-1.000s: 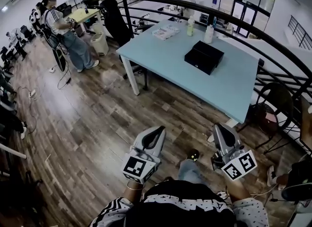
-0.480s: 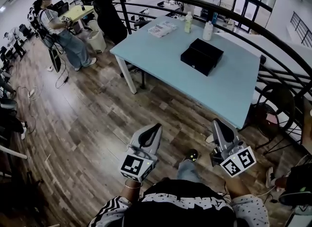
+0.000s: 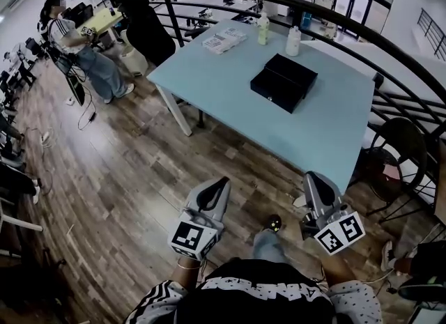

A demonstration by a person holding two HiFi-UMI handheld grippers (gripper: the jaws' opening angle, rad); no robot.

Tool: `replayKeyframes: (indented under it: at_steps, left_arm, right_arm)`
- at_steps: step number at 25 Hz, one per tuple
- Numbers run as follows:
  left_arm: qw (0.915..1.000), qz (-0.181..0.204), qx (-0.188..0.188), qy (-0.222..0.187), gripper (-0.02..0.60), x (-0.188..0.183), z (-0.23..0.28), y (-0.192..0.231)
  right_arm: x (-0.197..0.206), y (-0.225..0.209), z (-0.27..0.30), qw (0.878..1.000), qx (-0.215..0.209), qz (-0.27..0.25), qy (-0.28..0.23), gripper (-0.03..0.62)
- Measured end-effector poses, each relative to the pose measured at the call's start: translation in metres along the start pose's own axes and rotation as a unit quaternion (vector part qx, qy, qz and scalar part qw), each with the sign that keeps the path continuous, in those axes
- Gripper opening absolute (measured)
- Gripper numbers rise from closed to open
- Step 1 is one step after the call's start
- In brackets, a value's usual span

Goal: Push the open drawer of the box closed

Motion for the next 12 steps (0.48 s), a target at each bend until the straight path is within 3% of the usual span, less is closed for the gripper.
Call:
replayKeyframes:
  at_steps: [12]
  left_arm:
    - [0.9993,0.033,-0.010,0.015,0.000,-0.018,0.075,0.019]
  right_arm:
    - [-0.017,-0.067,0.047,1.000,-0.004,0.018,-0.009,-0.003]
Point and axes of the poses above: the fingertips, and each gripper's own axes: z forward along the fingers, y to its left, x out of its underside, the point moved 1 cm from there along -z, backward along the fingers, and after that the axes turned 8 degrees about x, right-handed, at the moved point
